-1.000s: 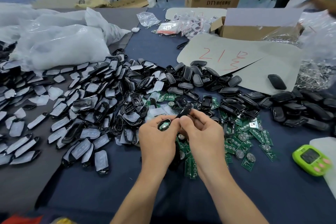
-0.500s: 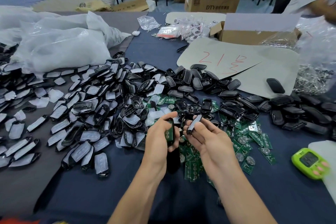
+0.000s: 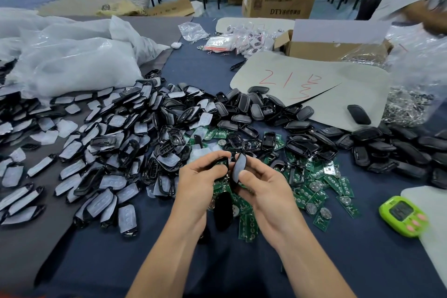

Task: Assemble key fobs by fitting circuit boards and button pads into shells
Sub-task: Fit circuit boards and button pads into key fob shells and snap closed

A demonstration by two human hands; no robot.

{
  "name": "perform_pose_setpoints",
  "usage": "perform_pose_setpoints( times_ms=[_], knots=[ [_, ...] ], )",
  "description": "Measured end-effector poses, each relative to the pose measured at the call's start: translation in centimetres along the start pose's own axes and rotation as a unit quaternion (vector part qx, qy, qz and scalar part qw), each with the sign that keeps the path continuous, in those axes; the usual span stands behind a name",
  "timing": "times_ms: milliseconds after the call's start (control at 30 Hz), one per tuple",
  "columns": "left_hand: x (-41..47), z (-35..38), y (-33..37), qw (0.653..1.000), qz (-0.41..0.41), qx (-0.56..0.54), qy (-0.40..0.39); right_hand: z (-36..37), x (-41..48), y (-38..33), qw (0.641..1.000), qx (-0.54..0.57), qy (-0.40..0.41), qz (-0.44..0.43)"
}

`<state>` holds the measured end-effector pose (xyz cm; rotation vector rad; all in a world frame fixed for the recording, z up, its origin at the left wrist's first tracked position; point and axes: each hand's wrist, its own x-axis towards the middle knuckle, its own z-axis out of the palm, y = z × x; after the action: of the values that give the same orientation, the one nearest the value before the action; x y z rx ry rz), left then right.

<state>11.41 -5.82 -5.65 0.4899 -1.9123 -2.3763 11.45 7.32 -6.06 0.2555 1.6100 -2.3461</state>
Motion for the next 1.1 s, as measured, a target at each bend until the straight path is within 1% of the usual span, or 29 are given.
perform_pose_setpoints(
  times_ms=[100, 233, 400, 467, 567, 700, 833, 967, 1100],
  knots=[
    [0.2, -0.1, 0.1, 1.0, -0.007, 0.017, 0.01, -0.2, -0.1, -0.5, 1.0, -0.008, -0.017, -0.016],
    [0.5, -0.7, 0.0, 0.997, -0.01, 0.055, 0.045, -0.7, -0.4, -0.9, 0.999, -0.036, -0.019, -0.023],
    [0.5, -0.9, -0.4, 0.988, -0.014, 0.127, 0.087, -0.8, -0.5, -0.6, 0.992, -0.12, -0.021, -0.043],
    [0.0, -0.5, -0.3, 0.985, -0.005, 0.143, 0.092, -0.7, -0.5, -0.5, 0.985, -0.16, -0.021, -0.06],
    [0.0, -0.2, -0.3, 0.987, 0.0, 0.137, 0.08, -0.6, -0.5, -0.6, 0.974, -0.208, -0.023, -0.092],
    [0.4, 0.0, -0.7, 0.991, -0.018, 0.116, 0.062, -0.9, -0.3, -0.4, 0.952, -0.277, 0.022, -0.127],
    [0.3, 0.1, -0.7, 0.993, -0.034, 0.085, 0.067, -1.2, -0.5, -0.6, 0.939, -0.314, 0.055, -0.128],
    [0.1, 0.4, -1.1, 0.99, -0.01, 0.12, 0.068, -0.9, -0.9, -0.6, 0.927, -0.34, 0.075, -0.137],
    [-0.3, 0.9, -1.2, 0.996, -0.007, 0.085, 0.006, -1.0, -0.9, -0.5, 0.922, -0.343, 0.097, -0.151]
  ],
)
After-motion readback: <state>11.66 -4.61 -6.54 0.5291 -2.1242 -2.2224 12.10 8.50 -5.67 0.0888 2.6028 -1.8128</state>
